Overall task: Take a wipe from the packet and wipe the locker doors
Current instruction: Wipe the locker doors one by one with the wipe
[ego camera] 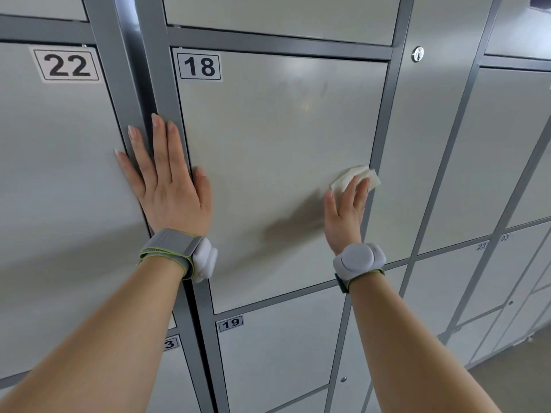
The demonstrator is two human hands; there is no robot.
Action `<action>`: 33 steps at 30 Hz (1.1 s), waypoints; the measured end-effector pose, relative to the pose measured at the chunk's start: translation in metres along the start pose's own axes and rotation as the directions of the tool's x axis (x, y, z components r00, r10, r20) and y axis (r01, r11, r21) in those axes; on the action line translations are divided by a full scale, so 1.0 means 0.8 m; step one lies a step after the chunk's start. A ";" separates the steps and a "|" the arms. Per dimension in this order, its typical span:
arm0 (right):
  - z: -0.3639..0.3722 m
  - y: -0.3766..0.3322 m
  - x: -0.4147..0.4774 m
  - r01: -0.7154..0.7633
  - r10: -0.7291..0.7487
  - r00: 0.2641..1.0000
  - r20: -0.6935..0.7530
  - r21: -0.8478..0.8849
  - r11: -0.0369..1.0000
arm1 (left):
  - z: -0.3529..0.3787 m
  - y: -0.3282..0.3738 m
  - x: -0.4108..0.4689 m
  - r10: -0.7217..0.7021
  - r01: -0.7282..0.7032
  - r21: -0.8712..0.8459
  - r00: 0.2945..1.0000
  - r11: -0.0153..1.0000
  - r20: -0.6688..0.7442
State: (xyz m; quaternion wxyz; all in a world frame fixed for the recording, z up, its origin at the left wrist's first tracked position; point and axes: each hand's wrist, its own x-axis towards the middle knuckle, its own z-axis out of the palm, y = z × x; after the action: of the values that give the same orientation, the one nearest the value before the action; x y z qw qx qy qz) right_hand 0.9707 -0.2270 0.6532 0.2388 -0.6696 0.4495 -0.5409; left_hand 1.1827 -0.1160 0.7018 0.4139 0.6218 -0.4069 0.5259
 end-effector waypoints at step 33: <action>0.055 -0.032 -0.080 0.026 -0.020 0.983 0.182 -0.030 0.999 | -0.010 -0.010 -0.003 0.056 -0.052 -0.042 0.995 0.998 0.079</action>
State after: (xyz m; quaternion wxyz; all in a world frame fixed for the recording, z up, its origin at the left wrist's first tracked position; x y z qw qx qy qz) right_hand 1.0202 -0.1667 0.6278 0.2615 -0.7252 0.4267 -0.4729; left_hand 1.1874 -0.1056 0.7000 0.3952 0.6227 -0.4502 0.5033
